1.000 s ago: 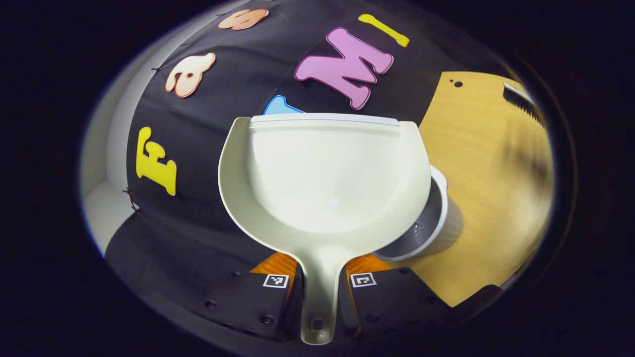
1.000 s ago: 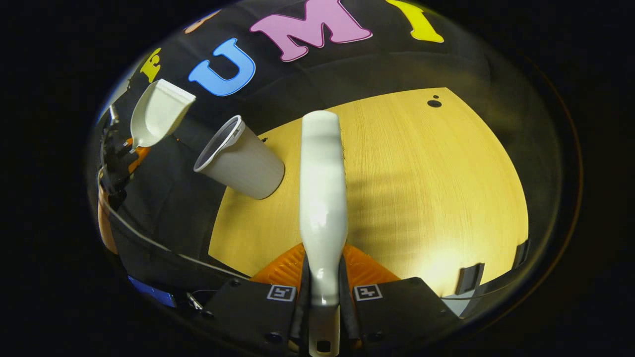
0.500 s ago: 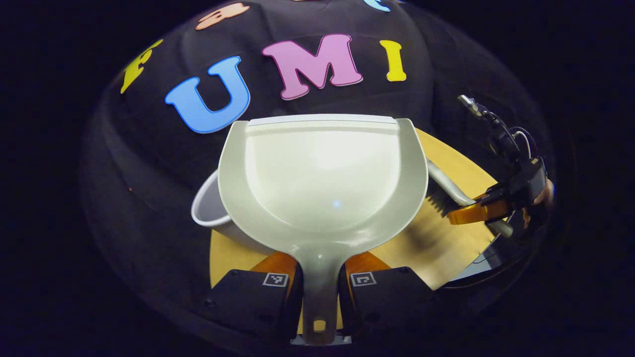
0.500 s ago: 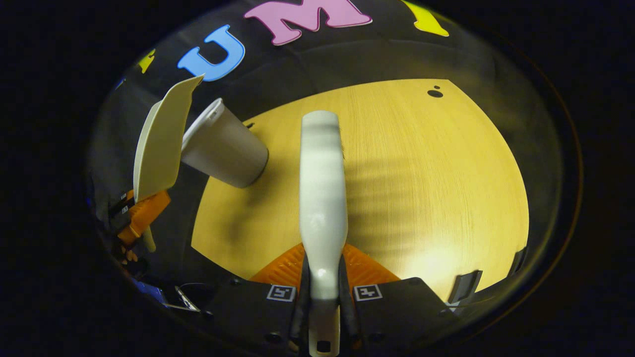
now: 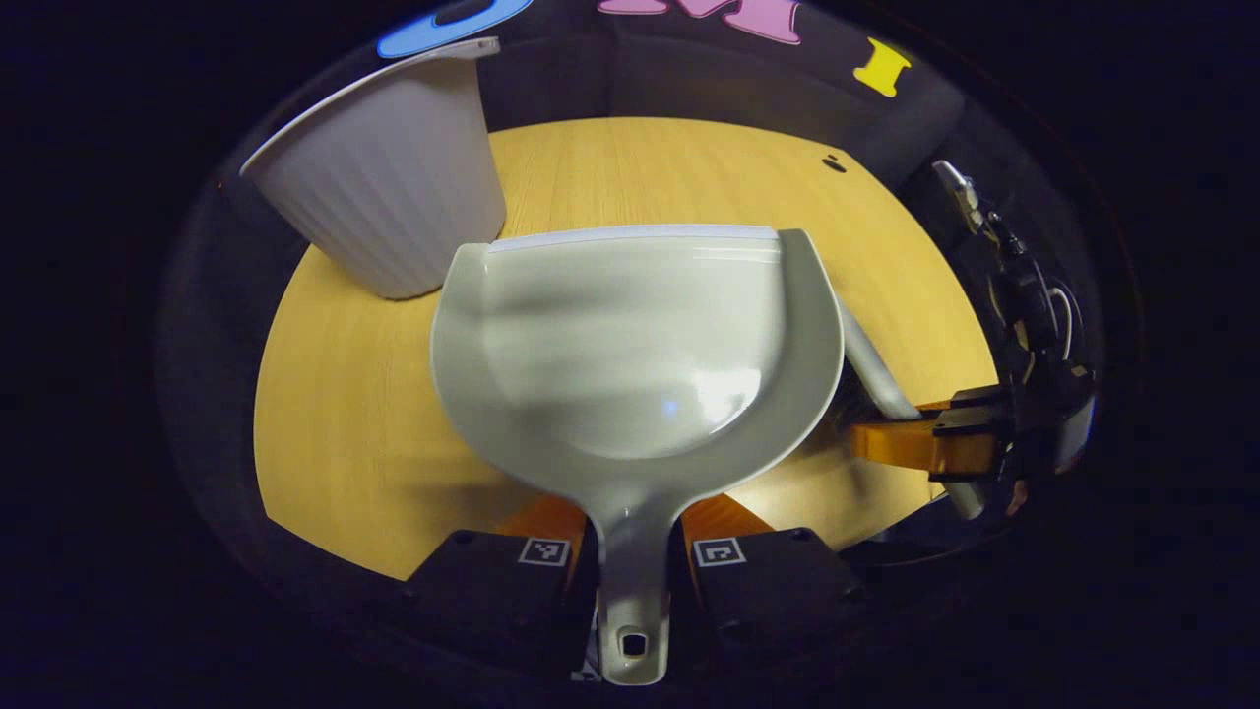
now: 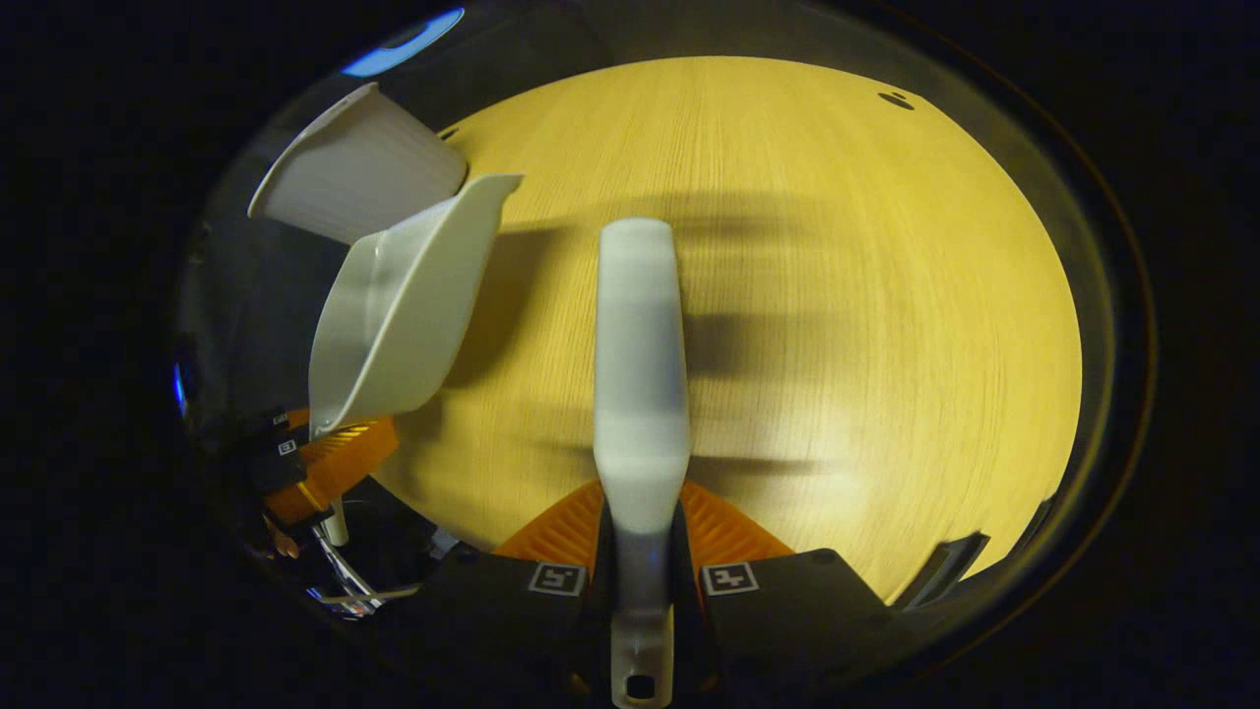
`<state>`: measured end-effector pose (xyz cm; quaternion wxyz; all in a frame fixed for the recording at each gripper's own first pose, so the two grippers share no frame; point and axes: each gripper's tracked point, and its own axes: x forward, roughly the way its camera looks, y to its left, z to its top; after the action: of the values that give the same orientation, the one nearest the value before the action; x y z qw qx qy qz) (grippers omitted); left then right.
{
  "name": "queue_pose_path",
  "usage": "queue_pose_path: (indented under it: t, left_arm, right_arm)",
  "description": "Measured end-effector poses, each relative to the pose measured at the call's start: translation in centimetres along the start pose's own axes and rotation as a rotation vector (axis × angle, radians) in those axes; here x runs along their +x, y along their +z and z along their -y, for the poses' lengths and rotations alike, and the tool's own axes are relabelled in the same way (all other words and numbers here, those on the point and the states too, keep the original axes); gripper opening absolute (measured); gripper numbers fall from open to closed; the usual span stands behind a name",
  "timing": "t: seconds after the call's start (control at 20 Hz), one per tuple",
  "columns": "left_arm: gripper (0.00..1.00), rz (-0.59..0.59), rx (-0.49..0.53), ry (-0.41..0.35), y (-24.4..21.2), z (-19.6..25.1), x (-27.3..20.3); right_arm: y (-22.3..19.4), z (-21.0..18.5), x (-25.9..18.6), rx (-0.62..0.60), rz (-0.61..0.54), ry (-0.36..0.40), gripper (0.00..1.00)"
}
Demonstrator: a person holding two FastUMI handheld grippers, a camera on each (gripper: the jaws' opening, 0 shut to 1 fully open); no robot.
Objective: Pick up the small broom and dustpan from the desktop, sweep the trash into the dustpan with the broom, and then empty the trash into the garbage bin.
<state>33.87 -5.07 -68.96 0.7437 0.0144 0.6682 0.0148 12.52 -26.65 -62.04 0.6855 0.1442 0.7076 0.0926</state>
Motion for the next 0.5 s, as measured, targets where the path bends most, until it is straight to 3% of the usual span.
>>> queue_pose_path:
  t: [0.25,0.3,0.45,0.5]
  left_arm:
    - [0.29,-0.088,-0.064,0.006,-0.9,-0.4,2.5]
    - [0.30,-0.094,-0.054,0.023,-0.8,-0.5,2.7]
    - [0.31,-0.117,-0.054,0.036,-0.7,-0.4,2.7]
    - [0.30,-0.124,-0.052,0.029,-0.7,-0.3,2.8]
  right_arm:
    - [1.5,-0.6,-2.4,0.015,-0.078,-0.012,0.29]
    - [1.6,-0.4,-2.8,0.009,-0.078,-0.019,0.20]
    - [2.3,-0.6,-2.5,0.036,-0.064,-0.012,0.31]
    - [2.5,-0.6,-2.5,0.055,-0.059,-0.006,0.23]
